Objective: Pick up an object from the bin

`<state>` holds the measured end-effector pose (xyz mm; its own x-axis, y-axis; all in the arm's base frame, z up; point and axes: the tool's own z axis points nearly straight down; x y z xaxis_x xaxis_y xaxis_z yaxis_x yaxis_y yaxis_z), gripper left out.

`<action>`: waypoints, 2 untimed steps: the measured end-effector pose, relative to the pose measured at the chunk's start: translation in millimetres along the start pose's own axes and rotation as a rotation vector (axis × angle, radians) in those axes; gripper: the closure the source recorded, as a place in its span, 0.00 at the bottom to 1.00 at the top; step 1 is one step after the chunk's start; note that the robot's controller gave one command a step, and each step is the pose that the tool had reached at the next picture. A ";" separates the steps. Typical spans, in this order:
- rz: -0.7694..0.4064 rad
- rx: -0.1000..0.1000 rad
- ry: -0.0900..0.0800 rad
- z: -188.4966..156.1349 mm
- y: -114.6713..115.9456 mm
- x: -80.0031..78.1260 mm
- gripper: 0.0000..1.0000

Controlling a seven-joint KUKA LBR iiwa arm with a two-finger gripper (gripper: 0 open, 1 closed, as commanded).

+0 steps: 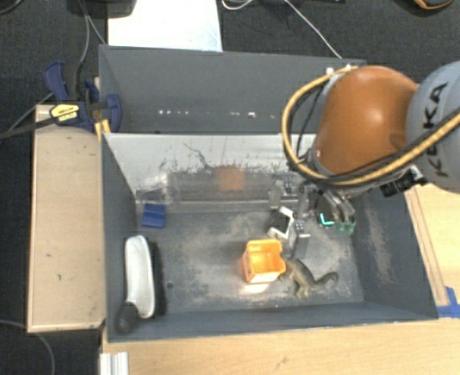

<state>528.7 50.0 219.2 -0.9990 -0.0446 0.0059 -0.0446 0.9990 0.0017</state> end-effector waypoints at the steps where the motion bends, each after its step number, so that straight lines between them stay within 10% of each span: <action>1: -0.037 0.000 -0.005 -108.2 -2.8 2.6 0.00; 2: -0.112 0.001 -0.012 -56.9 -13.9 -9.3 0.00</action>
Offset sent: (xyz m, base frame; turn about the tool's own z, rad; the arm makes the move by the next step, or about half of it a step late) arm 0.0255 -0.0292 -0.0712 -0.2204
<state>539.0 36.4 276.1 -0.9877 -0.1559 -0.0064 -0.1560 0.9878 0.0011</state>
